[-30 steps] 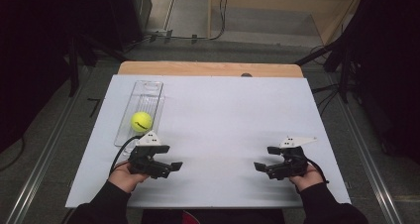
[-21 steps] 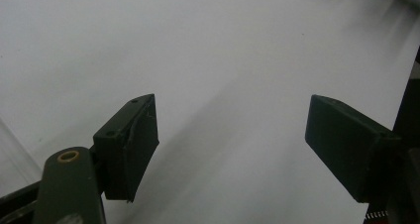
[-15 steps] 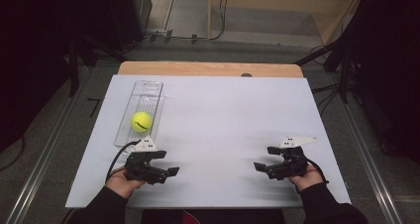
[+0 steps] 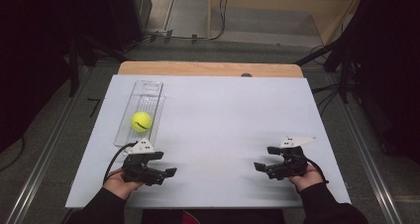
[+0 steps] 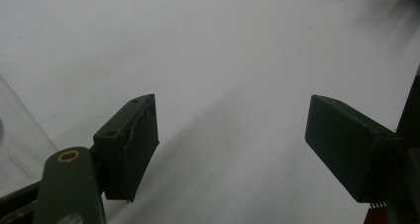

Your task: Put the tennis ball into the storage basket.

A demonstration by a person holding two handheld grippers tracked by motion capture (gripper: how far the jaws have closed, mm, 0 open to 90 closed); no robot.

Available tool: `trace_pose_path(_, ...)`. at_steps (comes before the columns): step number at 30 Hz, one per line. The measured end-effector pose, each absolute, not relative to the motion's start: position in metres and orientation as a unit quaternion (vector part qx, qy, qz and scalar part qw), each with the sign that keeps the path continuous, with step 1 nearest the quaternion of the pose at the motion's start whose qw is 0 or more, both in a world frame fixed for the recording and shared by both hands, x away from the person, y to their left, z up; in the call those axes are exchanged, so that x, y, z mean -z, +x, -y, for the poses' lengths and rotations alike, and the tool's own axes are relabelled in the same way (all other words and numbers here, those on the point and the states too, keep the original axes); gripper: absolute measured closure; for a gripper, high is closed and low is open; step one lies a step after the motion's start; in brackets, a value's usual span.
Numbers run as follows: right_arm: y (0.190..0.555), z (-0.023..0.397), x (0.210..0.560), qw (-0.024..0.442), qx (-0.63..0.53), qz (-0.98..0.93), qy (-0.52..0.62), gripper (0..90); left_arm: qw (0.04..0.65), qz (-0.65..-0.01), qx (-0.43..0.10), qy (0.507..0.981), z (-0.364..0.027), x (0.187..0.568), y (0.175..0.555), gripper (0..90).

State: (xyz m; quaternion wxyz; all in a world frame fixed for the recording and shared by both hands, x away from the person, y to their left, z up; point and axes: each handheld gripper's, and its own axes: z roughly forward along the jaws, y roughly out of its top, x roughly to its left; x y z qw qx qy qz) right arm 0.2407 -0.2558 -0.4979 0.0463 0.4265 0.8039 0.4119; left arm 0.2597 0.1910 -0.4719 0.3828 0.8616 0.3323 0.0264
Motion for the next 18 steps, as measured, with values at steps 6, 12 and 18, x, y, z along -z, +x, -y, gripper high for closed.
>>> trace_pose_path(6,0.2406,0.2561,0.4977,0.046,-0.412,-0.804,0.426,12.0,0.383,-0.334,-0.028,0.861,-0.1914,0.4719,0.2599,21.4)
trace_pose_path(12,0.2406,0.256,0.4977,0.046,-0.412,-0.804,0.427,11.9,0.382,-0.335,-0.029,0.861,-0.1914,0.4719,0.2597,21.4)
trace_pose_path(18,0.2405,0.2558,0.4977,0.047,-0.412,-0.804,0.426,11.9,0.382,-0.335,-0.03,0.861,-0.1917,0.4717,0.2597,21.4)
